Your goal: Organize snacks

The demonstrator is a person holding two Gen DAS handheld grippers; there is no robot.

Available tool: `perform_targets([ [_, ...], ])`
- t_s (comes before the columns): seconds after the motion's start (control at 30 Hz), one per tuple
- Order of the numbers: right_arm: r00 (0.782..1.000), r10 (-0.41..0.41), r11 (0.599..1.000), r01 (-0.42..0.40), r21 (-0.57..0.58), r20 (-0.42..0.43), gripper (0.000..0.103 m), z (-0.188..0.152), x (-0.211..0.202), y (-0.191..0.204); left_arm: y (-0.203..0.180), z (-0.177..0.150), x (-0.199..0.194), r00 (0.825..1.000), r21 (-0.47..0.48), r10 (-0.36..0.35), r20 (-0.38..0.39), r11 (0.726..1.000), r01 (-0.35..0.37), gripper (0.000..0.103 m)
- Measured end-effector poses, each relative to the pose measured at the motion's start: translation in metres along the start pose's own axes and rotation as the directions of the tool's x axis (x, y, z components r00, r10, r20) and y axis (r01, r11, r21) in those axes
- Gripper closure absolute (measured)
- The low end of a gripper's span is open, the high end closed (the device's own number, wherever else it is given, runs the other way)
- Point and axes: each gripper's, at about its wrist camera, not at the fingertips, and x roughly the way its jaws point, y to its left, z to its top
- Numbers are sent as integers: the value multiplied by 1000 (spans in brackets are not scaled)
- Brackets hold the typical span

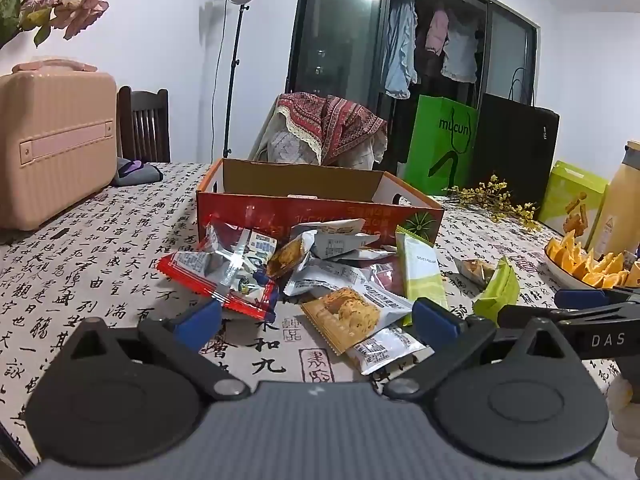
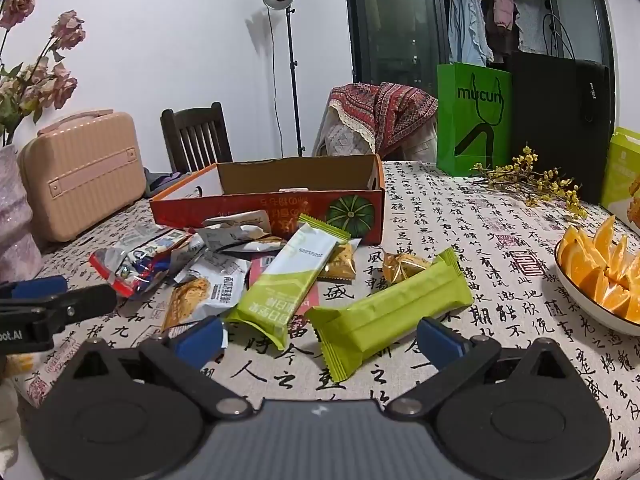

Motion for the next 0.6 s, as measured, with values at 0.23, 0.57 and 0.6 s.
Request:
perform_targets([
  [0.23, 1000, 0, 1000, 0, 0, -1, 0, 0, 0, 0, -1, 1, 0, 1000, 0, 1, 1, 1000, -1, 0],
  [0.57, 1000, 0, 1000, 0, 0, -2, 0, 0, 1, -1, -1, 1, 1, 1000, 1, -1, 2, 1000, 1, 0],
  [0.6, 1000, 0, 1000, 0, 1, -2, 0, 0, 2, -1, -1, 1, 1, 1000, 1, -1, 2, 1000, 1, 0],
])
